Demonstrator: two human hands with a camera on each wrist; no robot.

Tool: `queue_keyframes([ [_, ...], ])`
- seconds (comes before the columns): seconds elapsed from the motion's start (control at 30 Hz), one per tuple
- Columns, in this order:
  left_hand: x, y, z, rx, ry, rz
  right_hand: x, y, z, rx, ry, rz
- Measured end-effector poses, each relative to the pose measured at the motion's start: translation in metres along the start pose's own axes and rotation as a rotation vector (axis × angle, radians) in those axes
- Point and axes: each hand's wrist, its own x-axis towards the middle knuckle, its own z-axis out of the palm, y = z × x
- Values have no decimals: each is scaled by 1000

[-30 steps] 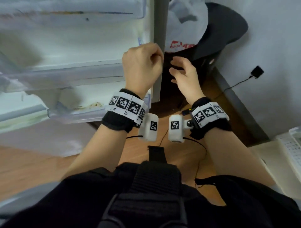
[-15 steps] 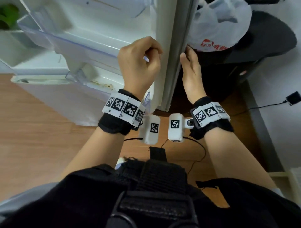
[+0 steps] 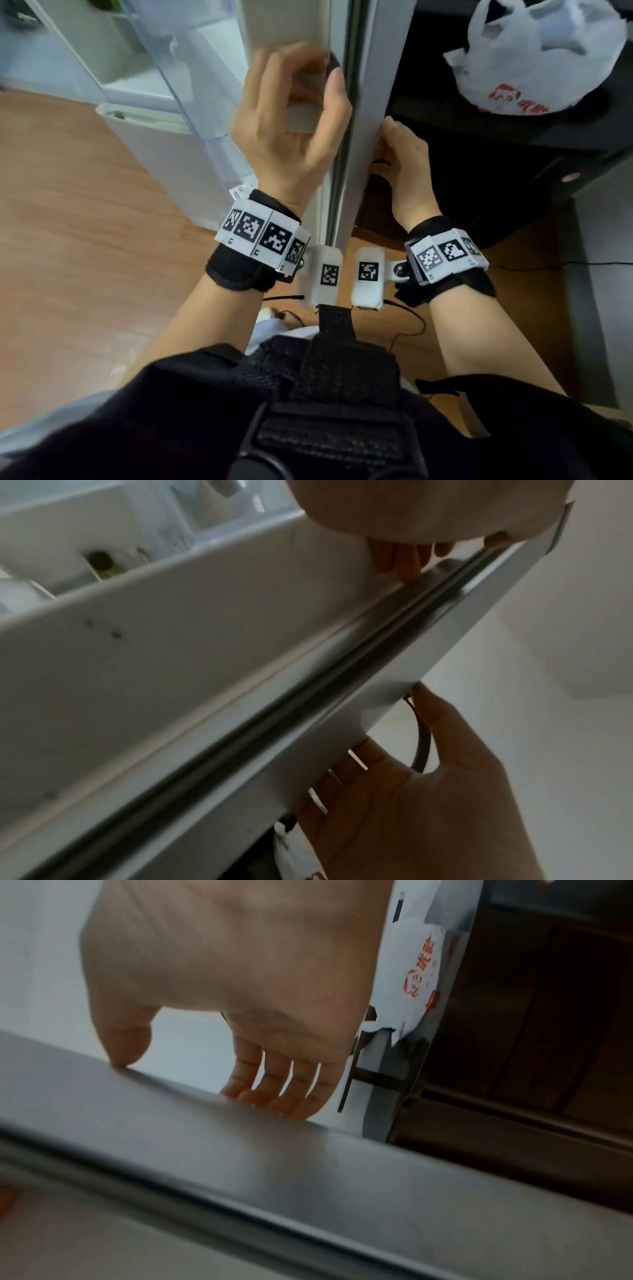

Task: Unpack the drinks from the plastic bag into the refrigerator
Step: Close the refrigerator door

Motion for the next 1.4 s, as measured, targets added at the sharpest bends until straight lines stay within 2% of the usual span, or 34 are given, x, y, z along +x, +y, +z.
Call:
queue_keyframes([
  [0.17, 1, -3, -52, 59, 73, -25, -4, 5, 46, 27, -313, 54],
  [0.33, -1, -18, -116, 195, 132, -119, -7, 13, 110, 12, -586, 87],
  [0.53, 1, -45, -182, 457, 299, -275, -7, 17, 195, -61, -818, 150],
  [0.63, 5, -73, -206, 563, 363, -330, -1, 18, 230, -111, -888, 143],
  [0.73, 11, -104, -233, 584, 382, -446, 11, 22, 265, -97, -887, 140],
  [0.8, 17, -127, -253, 600, 349, -496, 24, 26, 291, -72, -866, 144],
  [1.1, 77, -236, -331, 664, 277, -604, 89, 55, 421, -104, -778, 130],
  [1.23, 104, -286, -355, 573, 211, -603, 121, 71, 466, -112, -680, 107],
  [1.4, 131, -358, -375, 317, 89, -662, 157, 81, 498, -105, -524, 92],
])
